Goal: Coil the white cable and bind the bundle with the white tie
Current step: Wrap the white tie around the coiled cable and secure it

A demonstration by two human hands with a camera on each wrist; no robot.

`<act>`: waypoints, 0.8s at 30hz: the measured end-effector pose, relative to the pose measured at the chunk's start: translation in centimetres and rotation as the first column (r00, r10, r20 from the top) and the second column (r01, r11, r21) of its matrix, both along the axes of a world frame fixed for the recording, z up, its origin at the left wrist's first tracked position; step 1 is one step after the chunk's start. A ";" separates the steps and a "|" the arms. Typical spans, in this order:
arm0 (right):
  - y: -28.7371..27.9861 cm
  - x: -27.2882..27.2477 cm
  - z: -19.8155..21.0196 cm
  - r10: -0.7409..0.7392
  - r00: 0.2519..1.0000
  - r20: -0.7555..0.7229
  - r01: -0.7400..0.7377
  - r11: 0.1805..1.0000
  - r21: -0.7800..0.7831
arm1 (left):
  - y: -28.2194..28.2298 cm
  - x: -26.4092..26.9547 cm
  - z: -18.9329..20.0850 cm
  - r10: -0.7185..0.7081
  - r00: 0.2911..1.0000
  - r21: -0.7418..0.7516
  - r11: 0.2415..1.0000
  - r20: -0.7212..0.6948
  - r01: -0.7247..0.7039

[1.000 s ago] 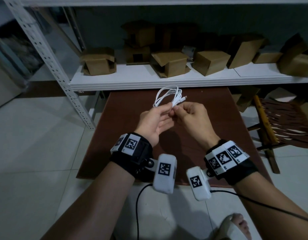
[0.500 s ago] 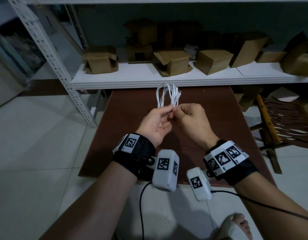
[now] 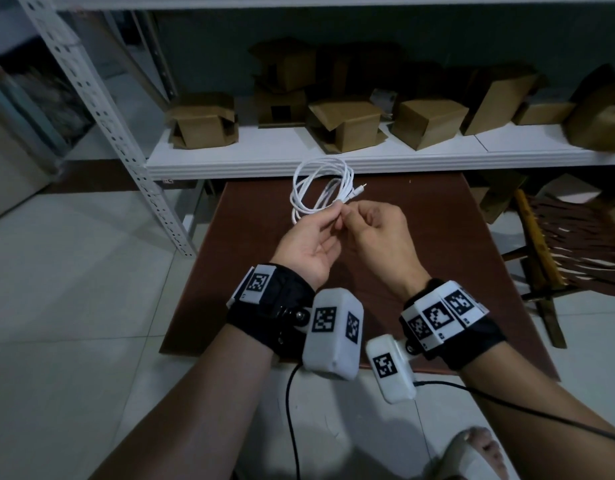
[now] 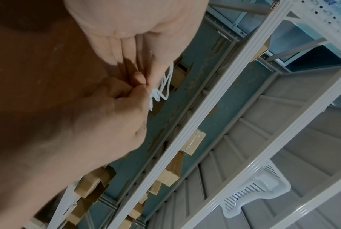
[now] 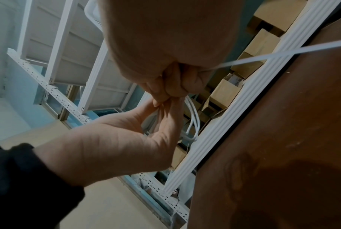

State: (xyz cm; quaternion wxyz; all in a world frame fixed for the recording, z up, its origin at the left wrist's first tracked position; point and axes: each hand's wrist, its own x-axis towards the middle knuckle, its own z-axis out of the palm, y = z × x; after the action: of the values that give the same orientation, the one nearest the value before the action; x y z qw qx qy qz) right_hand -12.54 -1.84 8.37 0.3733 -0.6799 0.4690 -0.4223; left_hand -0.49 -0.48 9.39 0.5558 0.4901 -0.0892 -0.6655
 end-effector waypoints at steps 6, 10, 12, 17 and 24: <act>-0.8 -0.6 0.4 0.002 0.999 0.041 0.000 0.999 -0.046 | 0.1 0.1 1.1 -0.095 0.995 -0.059 0.994 0.006 0.095; -1.0 -0.9 0.5 -0.009 1.000 0.018 0.010 0.999 -0.033 | 0.3 0.2 1.3 -0.111 0.993 -0.052 0.992 0.042 0.113; -1.1 -1.0 0.4 -0.028 1.000 0.005 0.028 1.000 0.007 | 0.3 0.3 1.0 -0.118 0.988 -0.027 0.992 0.094 0.121; -1.0 -0.8 -0.2 -0.066 0.995 -0.075 0.071 0.995 0.064 | 0.5 0.2 0.0 -0.126 0.985 0.046 0.992 0.118 0.122; -0.9 -0.8 -0.7 -0.038 0.988 -0.153 0.053 0.994 0.093 | 0.3 -1.3 -0.7 -0.128 0.985 0.076 0.990 0.119 0.120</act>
State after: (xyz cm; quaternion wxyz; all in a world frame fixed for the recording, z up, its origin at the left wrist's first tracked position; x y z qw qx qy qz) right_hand -13.31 -2.77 7.69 0.3597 -0.6800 0.5314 -0.3548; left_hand -1.74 -0.15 8.67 0.4897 0.5426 -0.1310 -0.6698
